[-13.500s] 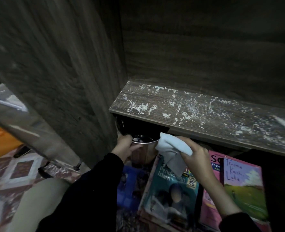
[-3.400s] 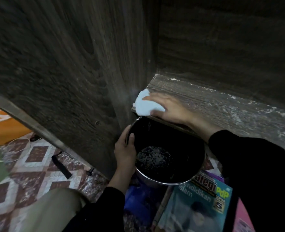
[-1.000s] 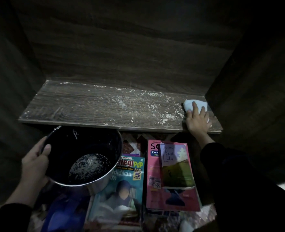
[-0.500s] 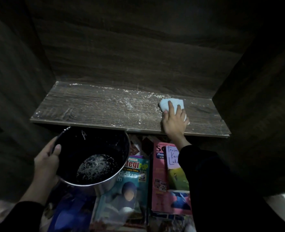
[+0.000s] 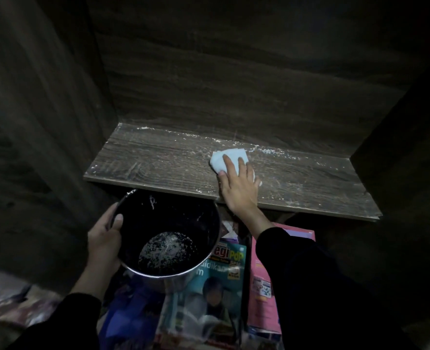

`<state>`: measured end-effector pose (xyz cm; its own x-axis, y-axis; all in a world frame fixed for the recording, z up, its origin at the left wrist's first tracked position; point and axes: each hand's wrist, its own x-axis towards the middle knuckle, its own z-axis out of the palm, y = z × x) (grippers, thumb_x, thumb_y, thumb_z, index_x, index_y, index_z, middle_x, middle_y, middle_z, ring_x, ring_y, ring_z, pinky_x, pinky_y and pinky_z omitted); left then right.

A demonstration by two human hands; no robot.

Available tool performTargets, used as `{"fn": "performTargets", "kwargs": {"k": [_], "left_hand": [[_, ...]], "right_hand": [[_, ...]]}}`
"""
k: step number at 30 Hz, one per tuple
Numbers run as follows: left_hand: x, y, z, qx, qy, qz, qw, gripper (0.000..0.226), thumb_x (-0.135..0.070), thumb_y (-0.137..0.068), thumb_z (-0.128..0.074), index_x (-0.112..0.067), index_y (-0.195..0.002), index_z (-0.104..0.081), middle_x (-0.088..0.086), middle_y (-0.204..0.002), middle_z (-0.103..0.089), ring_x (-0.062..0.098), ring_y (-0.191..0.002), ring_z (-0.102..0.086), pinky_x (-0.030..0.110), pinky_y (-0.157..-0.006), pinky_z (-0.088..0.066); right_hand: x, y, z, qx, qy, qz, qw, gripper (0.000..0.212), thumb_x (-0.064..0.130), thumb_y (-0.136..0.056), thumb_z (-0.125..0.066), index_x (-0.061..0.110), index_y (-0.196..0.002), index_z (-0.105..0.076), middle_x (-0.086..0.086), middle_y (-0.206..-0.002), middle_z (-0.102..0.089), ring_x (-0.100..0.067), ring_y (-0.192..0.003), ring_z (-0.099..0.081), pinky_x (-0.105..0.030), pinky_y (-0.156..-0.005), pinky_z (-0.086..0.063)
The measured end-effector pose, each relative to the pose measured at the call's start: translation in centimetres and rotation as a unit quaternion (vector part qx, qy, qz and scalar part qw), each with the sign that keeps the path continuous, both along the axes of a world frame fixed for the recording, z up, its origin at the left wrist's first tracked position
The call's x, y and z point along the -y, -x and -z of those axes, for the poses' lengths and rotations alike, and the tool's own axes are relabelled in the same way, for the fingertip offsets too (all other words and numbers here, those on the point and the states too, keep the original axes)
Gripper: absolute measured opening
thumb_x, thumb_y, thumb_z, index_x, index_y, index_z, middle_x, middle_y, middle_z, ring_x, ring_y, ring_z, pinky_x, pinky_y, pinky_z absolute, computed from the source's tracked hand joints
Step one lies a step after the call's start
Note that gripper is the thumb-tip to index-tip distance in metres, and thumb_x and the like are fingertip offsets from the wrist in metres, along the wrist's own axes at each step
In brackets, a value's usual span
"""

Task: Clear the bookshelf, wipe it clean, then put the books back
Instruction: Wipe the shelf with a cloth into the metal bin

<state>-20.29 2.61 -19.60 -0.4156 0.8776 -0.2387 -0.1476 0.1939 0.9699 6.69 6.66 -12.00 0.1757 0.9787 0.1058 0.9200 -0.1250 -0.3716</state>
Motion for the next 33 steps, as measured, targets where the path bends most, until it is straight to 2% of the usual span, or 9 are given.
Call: {"fn": "performTargets", "kwargs": {"k": [10,13,16,21,24,26,28,30,33], "left_hand": [[0.3,0.2,-0.3,-0.022,-0.017,-0.002,1.0,0.034,0.001,-0.095,-0.05,-0.011,-0.126,-0.061,0.012,-0.122,-0.064,0.028,-0.12,-0.057,0.048,-0.109,-0.039],[0.3,0.0,-0.6,-0.013,-0.015,-0.013,1.0,0.034,0.001,-0.095,-0.051,-0.01,-0.125,-0.062,0.012,-0.122,-0.065,0.027,-0.119,-0.058,0.048,-0.109,-0.039],[0.3,0.2,-0.6,-0.018,-0.013,-0.01,1.0,0.034,0.0,-0.094,-0.052,-0.011,-0.124,-0.062,0.011,-0.122,-0.065,0.027,-0.119,-0.058,0.049,-0.108,-0.039],[0.3,0.1,-1.1,-0.015,-0.011,-0.015,1.0,0.034,0.001,-0.094,-0.05,-0.008,-0.125,-0.061,0.01,-0.123,-0.064,0.026,-0.118,-0.058,0.048,-0.107,-0.041],[0.4,0.1,-1.1,-0.015,-0.014,-0.008,1.0,0.034,0.001,-0.095,-0.05,-0.01,-0.126,-0.061,0.009,-0.122,-0.064,0.025,-0.119,-0.058,0.046,-0.108,-0.04],[0.3,0.3,-0.9,-0.013,-0.012,-0.015,1.0,0.035,0.001,-0.095,-0.05,-0.01,-0.126,-0.061,0.008,-0.122,-0.064,0.025,-0.12,-0.057,0.046,-0.109,-0.039],[0.2,0.5,-0.7,-0.006,-0.006,-0.024,1.0,0.034,0.0,-0.095,-0.051,-0.013,-0.125,-0.062,0.007,-0.122,-0.065,0.024,-0.118,-0.058,0.047,-0.108,-0.04],[0.3,0.6,-0.7,-0.009,-0.002,-0.021,1.0,0.034,-0.002,-0.096,-0.051,-0.016,-0.124,-0.063,0.006,-0.121,-0.066,0.024,-0.117,-0.059,0.048,-0.107,-0.041],[0.4,0.9,-1.0,-0.015,-0.001,-0.012,1.0,0.035,-0.003,-0.097,-0.049,-0.018,-0.126,-0.062,0.007,-0.121,-0.065,0.025,-0.117,-0.059,0.05,-0.106,-0.042]], "right_hand": [[0.7,5.2,-0.1,0.027,0.002,-0.194,0.981,0.048,0.044,-0.102,-0.028,0.041,-0.149,-0.02,-0.004,-0.16,-0.015,-0.024,-0.146,-0.009,-0.05,-0.112,-0.012],[1.3,7.0,0.5,0.021,-0.037,-0.274,0.961,0.046,0.036,-0.102,-0.039,0.037,-0.147,-0.032,-0.009,-0.156,-0.026,-0.031,-0.142,-0.021,-0.051,-0.108,-0.022],[2.2,8.6,1.5,0.039,-0.091,-0.355,0.93,0.044,0.022,-0.096,-0.052,0.029,-0.139,-0.047,-0.015,-0.145,-0.043,-0.038,-0.13,-0.038,-0.051,-0.096,-0.035],[4.2,9.7,2.4,-0.01,-0.132,-0.43,0.893,0.041,0.018,-0.095,-0.05,0.026,-0.135,-0.053,-0.01,-0.136,-0.05,-0.026,-0.12,-0.042,-0.041,-0.087,-0.04],[4.3,9.2,1.1,-0.123,-0.145,-0.397,0.898,0.04,0.02,-0.098,-0.048,0.025,-0.138,-0.05,-0.009,-0.138,-0.049,-0.024,-0.126,-0.041,-0.037,-0.1,-0.036],[3.6,8.0,-0.4,-0.207,-0.161,-0.334,0.905,0.039,0.022,-0.098,-0.049,0.023,-0.137,-0.05,-0.007,-0.138,-0.05,-0.022,-0.128,-0.042,-0.033,-0.108,-0.03],[2.3,5.5,-1.7,-0.26,-0.204,-0.268,0.905,0.039,0.025,-0.096,-0.05,0.019,-0.135,-0.051,0.001,-0.136,-0.051,-0.019,-0.127,-0.045,-0.031,-0.109,-0.031],[0.8,1.7,-2.5,-0.28,-0.236,-0.195,0.91,0.04,0.027,-0.094,-0.05,0.015,-0.133,-0.053,0.005,-0.133,-0.051,-0.016,-0.123,-0.049,-0.025,-0.107,-0.034],[-1.1,-5.3,-2.9,-0.245,-0.259,-0.085,0.93,0.041,0.023,-0.094,-0.052,0.007,-0.131,-0.054,-0.001,-0.13,-0.052,-0.017,-0.12,-0.05,-0.017,-0.103,-0.033]]}}
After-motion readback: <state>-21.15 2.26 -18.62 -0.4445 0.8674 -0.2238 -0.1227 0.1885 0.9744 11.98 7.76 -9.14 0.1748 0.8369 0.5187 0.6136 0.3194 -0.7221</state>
